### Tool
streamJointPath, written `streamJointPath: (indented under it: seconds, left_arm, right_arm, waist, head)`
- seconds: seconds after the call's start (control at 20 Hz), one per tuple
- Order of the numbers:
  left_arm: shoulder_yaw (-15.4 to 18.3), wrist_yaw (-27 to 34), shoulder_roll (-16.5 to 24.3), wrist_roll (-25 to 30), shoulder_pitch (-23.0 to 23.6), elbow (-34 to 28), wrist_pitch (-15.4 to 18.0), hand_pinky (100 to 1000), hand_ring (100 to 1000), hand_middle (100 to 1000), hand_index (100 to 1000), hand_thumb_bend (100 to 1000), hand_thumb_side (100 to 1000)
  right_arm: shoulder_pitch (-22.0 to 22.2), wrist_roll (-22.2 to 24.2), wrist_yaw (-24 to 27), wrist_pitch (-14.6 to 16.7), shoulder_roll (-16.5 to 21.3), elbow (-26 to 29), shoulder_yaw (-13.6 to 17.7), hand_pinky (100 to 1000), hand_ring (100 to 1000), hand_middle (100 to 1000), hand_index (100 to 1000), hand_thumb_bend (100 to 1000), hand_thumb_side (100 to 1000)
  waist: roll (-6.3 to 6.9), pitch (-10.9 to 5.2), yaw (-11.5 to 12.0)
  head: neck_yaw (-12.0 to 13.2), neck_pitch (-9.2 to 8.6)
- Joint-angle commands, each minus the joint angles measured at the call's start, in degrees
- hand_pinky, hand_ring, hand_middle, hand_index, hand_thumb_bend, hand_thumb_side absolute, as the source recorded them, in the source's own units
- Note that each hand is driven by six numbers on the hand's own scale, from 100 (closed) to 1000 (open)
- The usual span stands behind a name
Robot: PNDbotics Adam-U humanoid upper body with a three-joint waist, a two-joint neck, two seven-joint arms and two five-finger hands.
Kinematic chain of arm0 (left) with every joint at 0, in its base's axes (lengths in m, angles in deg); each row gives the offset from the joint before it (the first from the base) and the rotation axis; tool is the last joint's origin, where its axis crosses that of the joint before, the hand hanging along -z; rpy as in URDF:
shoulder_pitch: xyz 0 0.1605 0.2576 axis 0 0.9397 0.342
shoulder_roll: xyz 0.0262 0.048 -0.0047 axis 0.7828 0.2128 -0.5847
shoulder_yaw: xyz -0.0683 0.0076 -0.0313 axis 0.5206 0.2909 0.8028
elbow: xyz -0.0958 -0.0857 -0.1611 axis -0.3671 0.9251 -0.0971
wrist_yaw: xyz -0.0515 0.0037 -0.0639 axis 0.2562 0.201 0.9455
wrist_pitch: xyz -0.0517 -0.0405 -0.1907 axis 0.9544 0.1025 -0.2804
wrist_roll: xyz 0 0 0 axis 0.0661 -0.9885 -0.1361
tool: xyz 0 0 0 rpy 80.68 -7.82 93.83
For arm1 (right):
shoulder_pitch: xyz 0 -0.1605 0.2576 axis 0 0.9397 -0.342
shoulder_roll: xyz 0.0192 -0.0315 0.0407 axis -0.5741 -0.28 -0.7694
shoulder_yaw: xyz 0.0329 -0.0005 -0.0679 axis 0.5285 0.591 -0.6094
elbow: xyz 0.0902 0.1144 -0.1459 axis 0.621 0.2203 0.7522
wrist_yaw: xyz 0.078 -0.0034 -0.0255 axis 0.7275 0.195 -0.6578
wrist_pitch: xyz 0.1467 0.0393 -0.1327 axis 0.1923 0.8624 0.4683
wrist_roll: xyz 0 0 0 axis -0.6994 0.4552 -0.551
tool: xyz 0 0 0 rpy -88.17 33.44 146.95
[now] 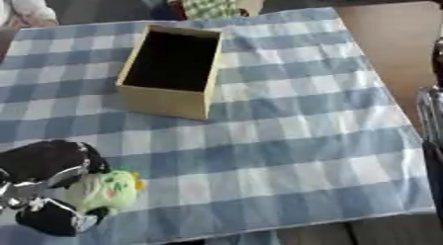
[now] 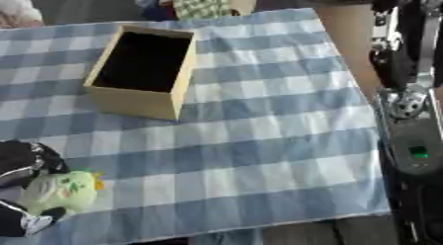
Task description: Pick up objects on the table and place them in the box.
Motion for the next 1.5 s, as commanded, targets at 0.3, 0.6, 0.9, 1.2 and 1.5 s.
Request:
streamJointPath:
  seconds: [0.3, 0.6, 0.9, 1.2, 1.5]
  left_arm:
    - [4.08, 0.39, 3.36, -1.51, -5.3, -1.07, 0.37, 319, 457, 515, 700, 100, 277]
    - [6.59, 1.62, 2.43, -3.06, -8.92, -1.07, -0.65, 281, 434, 502, 693, 100, 280]
    - [8.41, 0.87, -0.36, -3.26, -14.8, -0.82, -2.07, 256, 419, 501, 701, 100, 253]
    - [8.43, -0.95, -5.61, -5.1, -22.54, 6.01, -1.31, 223, 395, 487, 692, 100, 255]
    - [9.06, -1.9, -12.12, -9.19, -29.12, 17.22, 0.53, 196, 376, 475, 686, 100, 288]
  right_arm:
    - [-0.53, -0.23, 0.22, -0.03, 1.69, 0.86, 0.33, 780, 608, 585, 773, 100, 763]
    - [-0.58, -0.33, 0.22, -0.06, 1.69, 0.86, 0.37, 780, 608, 585, 772, 100, 764]
    - [-0.85, -0.33, 0.28, -0.04, 1.46, 0.86, 0.35, 780, 608, 584, 772, 100, 764]
    - [-1.4, -0.25, 0.49, 0.0, 1.02, 0.86, 0.27, 779, 607, 583, 772, 100, 766]
    - [-2.38, -0.16, 0.81, 0.26, 0.59, 0.86, 0.29, 779, 607, 583, 772, 100, 766]
  waist:
    - [0.2, -0.86, 0.18]
    - [0.11, -0.72, -0.02]
    - [-0.16, -0.32, -0.59]
    - [-0.49, 0.4, -1.33]
    - [-1.12, 1.63, -2.22]
  head:
    - [0.28, 0.37]
    - [0.51, 0.37]
    - [0.83, 0.37]
    - [1.67, 0.29]
    - [3.0, -1.06]
